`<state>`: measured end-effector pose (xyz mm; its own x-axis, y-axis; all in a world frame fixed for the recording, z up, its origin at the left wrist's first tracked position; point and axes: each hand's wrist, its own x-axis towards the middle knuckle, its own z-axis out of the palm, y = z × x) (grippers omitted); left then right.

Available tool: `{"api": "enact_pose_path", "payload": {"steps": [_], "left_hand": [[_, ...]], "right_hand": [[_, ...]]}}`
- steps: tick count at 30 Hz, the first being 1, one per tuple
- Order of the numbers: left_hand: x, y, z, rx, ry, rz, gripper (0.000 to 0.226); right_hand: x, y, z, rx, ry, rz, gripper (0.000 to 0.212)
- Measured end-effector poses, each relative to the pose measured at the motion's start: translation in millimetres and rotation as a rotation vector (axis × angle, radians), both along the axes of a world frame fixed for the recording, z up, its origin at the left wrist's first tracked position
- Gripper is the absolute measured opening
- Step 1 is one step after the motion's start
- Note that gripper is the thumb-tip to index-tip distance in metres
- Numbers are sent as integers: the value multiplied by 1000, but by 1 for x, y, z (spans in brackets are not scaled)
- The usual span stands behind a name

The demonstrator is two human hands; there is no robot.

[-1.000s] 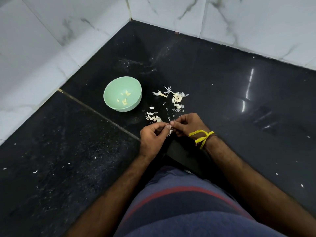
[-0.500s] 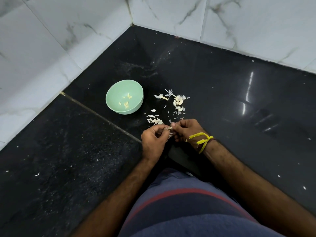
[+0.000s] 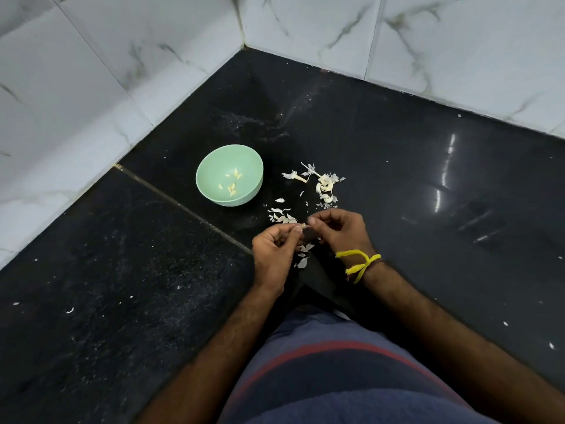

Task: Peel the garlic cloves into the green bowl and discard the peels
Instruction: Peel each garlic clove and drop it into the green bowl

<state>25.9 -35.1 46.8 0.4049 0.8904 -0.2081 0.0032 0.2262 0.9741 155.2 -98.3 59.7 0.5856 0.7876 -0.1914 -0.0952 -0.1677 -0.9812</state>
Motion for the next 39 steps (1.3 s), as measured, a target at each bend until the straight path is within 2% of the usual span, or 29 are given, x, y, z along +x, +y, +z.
{"api": "enact_pose_path", "payload": {"steps": [3, 9, 14, 20, 24, 29, 34, 39], "left_hand": [[0, 3, 1, 19, 19, 11, 6], [-1, 4, -1, 101, 84, -5, 4], [2, 2, 1, 291, 239, -4, 9], [1, 1, 4, 383, 280, -8, 7], [-1, 1, 9, 471, 271, -23, 17], [-2, 2, 10, 539, 273, -17, 7], [-3, 3, 7, 535, 299, -2, 6], [-5, 4, 7, 603, 325, -15, 5]], "right_hand": [[0, 2, 0, 37, -63, 69, 10], [2, 3, -6, 35, -7, 93, 8], [-3, 1, -6, 83, 179, 84, 9], [-1, 0, -7, 159, 385, 46, 8], [0, -1, -8, 160, 392, 55, 10], [-4, -1, -6, 154, 389, 38, 10], [-9, 0, -5, 147, 423, -19, 8], [-10, -2, -5, 139, 370, 8, 8]]}}
